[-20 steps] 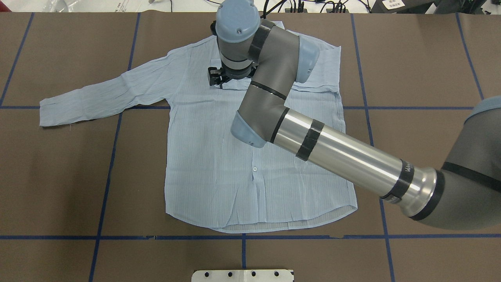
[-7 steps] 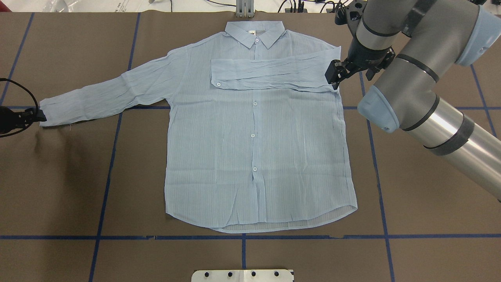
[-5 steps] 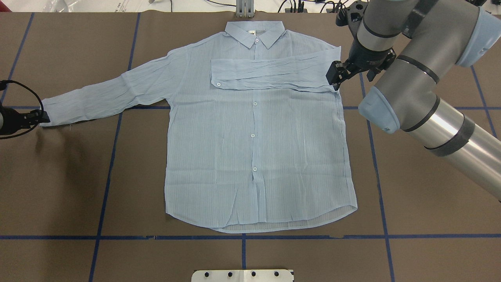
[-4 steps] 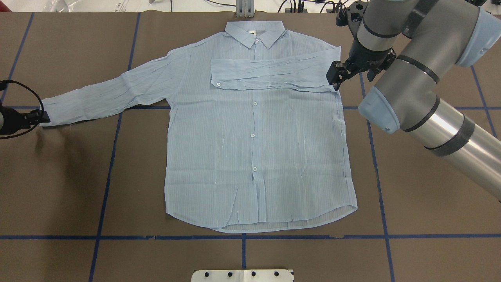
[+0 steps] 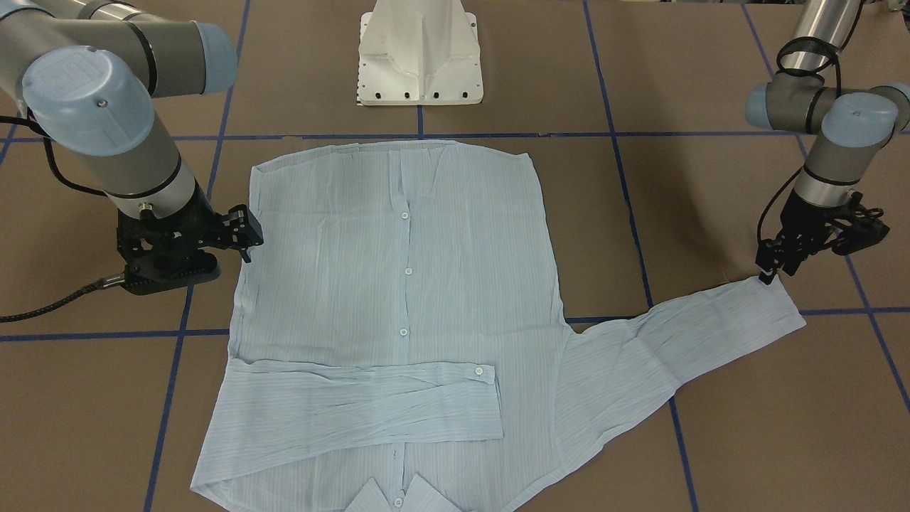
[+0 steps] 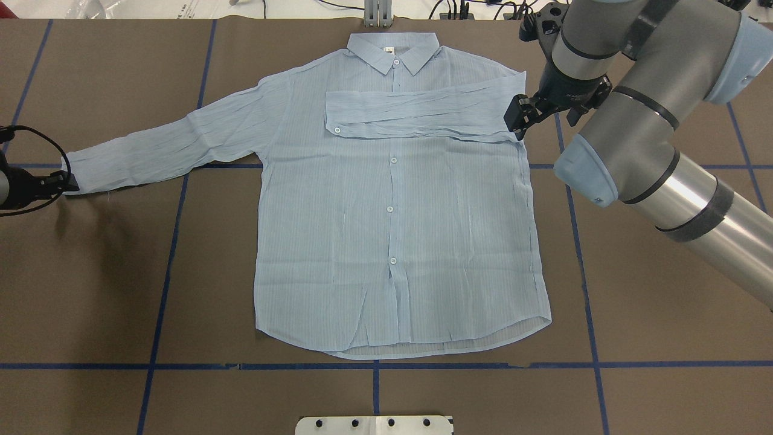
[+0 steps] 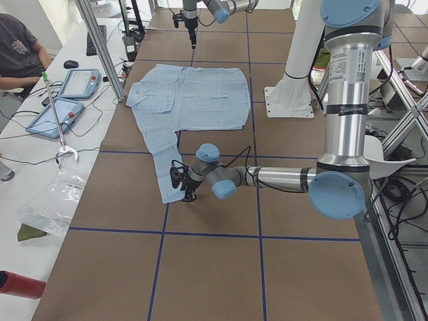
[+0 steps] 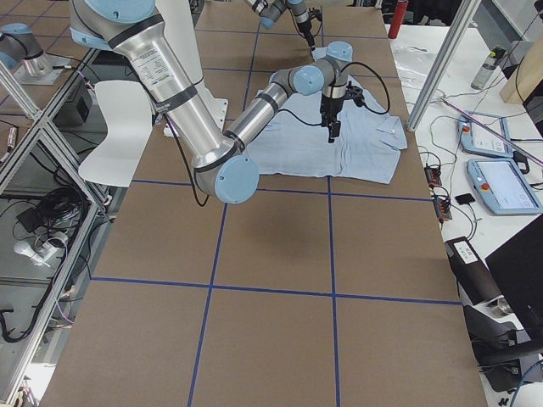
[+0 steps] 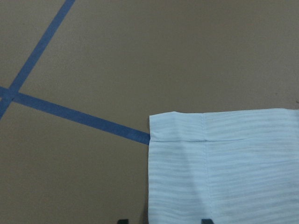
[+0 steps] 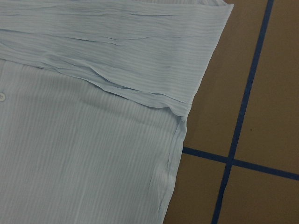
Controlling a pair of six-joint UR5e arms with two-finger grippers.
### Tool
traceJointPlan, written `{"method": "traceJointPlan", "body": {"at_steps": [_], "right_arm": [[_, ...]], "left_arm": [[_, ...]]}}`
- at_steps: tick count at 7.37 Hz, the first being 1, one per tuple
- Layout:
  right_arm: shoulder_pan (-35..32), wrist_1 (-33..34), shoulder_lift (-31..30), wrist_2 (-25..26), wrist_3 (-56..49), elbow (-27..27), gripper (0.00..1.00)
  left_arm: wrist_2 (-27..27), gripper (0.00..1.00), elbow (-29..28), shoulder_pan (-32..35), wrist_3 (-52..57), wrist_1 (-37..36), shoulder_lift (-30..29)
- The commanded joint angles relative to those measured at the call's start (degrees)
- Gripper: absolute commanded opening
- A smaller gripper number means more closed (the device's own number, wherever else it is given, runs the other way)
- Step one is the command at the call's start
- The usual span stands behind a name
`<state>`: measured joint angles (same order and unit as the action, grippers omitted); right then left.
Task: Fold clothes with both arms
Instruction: 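Grasp and lift the other cuff with the left gripper while the right arm withdraws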
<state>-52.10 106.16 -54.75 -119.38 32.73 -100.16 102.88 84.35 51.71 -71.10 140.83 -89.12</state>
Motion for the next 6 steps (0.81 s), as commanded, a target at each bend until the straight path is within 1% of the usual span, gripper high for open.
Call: {"method": "traceJointPlan", "body": {"at_steps": [1, 3, 4, 5, 6], "right_arm": [[0.0, 0.0, -0.1, -0.1, 0.1, -0.3, 1.0], [0.1, 0.0, -0.4, -0.1, 0.1, -0.3, 1.0], [0.1, 0.0, -0.4, -0.1, 0.1, -0.3, 1.0], [0.1, 0.0, -0.4, -0.1, 0.1, -0.3, 1.0], [0.1, 0.0, -0.4, -0.1, 0.1, -0.4, 1.0]], "left_arm": [[0.0, 0.56, -0.3, -0.2, 0.0, 0.0, 0.0], [0.0, 0.47, -0.4, -0.2, 0.0, 0.1, 0.0], [0.0, 0.41, -0.4, -0.2, 0.0, 0.1, -0.1], [0.0, 0.31, -0.4, -0.2, 0.0, 0.1, -0.1], [0.1, 0.15, -0.5, -0.2, 0.0, 0.0, -0.4]]}}
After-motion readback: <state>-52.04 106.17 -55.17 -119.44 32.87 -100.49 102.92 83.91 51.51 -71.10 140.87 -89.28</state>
